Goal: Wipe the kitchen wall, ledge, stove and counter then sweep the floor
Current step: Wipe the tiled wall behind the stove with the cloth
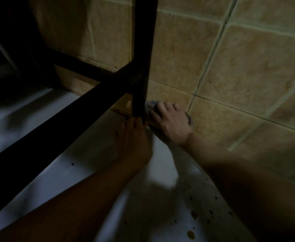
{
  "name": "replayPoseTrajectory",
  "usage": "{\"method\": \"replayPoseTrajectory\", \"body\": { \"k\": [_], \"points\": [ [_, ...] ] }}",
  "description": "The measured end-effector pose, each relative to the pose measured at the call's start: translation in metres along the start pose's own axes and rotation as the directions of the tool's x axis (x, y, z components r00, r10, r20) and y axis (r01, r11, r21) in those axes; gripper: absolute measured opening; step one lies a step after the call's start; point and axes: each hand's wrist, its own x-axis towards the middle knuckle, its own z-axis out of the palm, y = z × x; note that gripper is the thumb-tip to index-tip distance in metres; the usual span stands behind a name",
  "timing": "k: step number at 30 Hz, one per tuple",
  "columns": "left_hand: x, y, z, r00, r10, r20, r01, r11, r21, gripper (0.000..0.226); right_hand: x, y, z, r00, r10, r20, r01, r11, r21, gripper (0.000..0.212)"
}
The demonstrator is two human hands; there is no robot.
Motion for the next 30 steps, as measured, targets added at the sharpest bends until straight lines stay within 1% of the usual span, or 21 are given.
{"method": "replayPoseTrajectory", "body": {
  "k": [2, 3, 5, 6, 7, 9, 12, 14, 16, 18, 19, 21, 22, 24, 25, 27, 28, 29, 30],
  "points": [
    [-0.001, -0.003, -0.004, 1.000, 0.013, -0.024, -0.013, 1.000, 0.007, 0.080, -0.005, -0.007, 0.004, 0.999, -0.040, 0.028, 0.040, 0.999, -0.019, 0.041],
    [-0.001, -0.004, -0.005, 0.999, 0.026, -0.041, -0.025, 1.000, 0.011, 0.078, -0.005, -0.010, 0.004, 0.998, -0.025, 0.058, 0.026, 0.999, -0.027, 0.039],
    [-0.003, -0.005, -0.005, 0.998, 0.037, -0.041, -0.036, 0.999, 0.033, 0.072, 0.000, -0.018, 0.003, 0.978, 0.002, 0.209, -0.016, 0.998, 0.063, 0.042],
    [-0.004, -0.003, -0.005, 0.999, 0.033, -0.031, -0.032, 0.999, 0.039, 0.070, 0.004, -0.018, 0.003, 0.970, -0.002, 0.244, -0.027, 0.993, 0.115, 0.043],
    [-0.004, -0.001, -0.004, 0.999, 0.026, -0.024, -0.025, 0.999, 0.044, 0.070, 0.007, -0.017, 0.004, 0.969, 0.004, 0.247, -0.044, 0.987, 0.155, 0.044],
    [-0.005, 0.005, -0.003, 1.000, 0.012, -0.002, -0.012, 0.999, 0.052, 0.074, 0.009, -0.017, 0.005, 0.980, -0.001, 0.198, -0.036, 0.983, 0.182, 0.044],
    [-0.006, 0.012, 0.002, 0.999, 0.042, 0.010, -0.043, 0.997, 0.056, 0.079, -0.001, -0.013, 0.006, 0.983, -0.014, 0.186, -0.021, 0.982, 0.188, 0.042],
    [-0.008, 0.017, 0.001, 0.999, 0.046, 0.011, -0.047, 0.996, 0.079, 0.077, -0.017, -0.005, 0.001, 0.990, -0.012, 0.140, -0.006, 0.992, 0.127, 0.039],
    [-0.010, 0.018, 0.001, 0.998, 0.043, 0.037, -0.046, 0.994, 0.098, 0.076, -0.041, 0.006, 0.002, 0.991, -0.061, 0.119, 0.056, 0.997, 0.048, 0.034],
    [-0.012, 0.016, 0.002, 0.996, 0.041, 0.081, -0.049, 0.993, 0.105, 0.079, -0.069, 0.017, 0.004, 0.991, -0.090, 0.097, 0.088, 0.996, 0.019, 0.026],
    [-0.013, 0.015, 0.003, 0.994, 0.044, 0.101, -0.056, 0.992, 0.115, 0.081, -0.081, 0.021, 0.003, 0.994, -0.072, 0.084, 0.071, 0.997, 0.010, 0.028],
    [-0.013, 0.012, 0.003, 0.990, 0.046, 0.130, -0.064, 0.989, 0.136, 0.083, -0.094, 0.022, 0.000, 0.997, -0.022, 0.077, 0.023, 1.000, -0.011, 0.041],
    [-0.013, 0.011, 0.002, 0.990, 0.044, 0.135, -0.063, 0.988, 0.138, 0.083, -0.095, 0.019, -0.003, 0.997, -0.004, 0.074, 0.005, 1.000, -0.014, 0.045],
    [-0.011, 0.010, 0.000, 0.992, 0.037, 0.124, -0.053, 0.990, 0.128, 0.082, -0.084, 0.010, -0.009, 1.000, 0.006, 0.020, -0.006, 1.000, 0.017, 0.047],
    [-0.009, 0.009, -0.001, 0.993, 0.035, 0.110, -0.049, 0.991, 0.126, 0.081, -0.072, 0.004, -0.010, 1.000, 0.007, -0.008, -0.007, 0.999, 0.043, 0.045],
    [-0.007, 0.006, -0.001, 0.996, 0.032, 0.089, -0.044, 0.991, 0.130, 0.081, -0.042, -0.008, -0.010, 0.999, 0.024, -0.033, -0.020, 0.994, 0.110, 0.034],
    [-0.006, 0.005, 0.000, 0.996, 0.033, 0.087, -0.044, 0.990, 0.132, 0.083, -0.029, -0.013, -0.009, 0.999, 0.042, -0.012, -0.040, 0.988, 0.147, 0.032],
    [-0.005, 0.004, 0.000, 0.996, 0.034, 0.085, -0.045, 0.991, 0.129, 0.084, -0.018, -0.017, -0.007, 0.998, 0.049, 0.031, -0.053, 0.987, 0.152, 0.036],
    [-0.004, 0.003, 0.001, 0.996, 0.034, 0.079, -0.044, 0.992, 0.122, 0.083, -0.012, -0.020, -0.004, 0.996, 0.036, 0.080, -0.045, 0.992, 0.115, 0.041]
  ]
}}
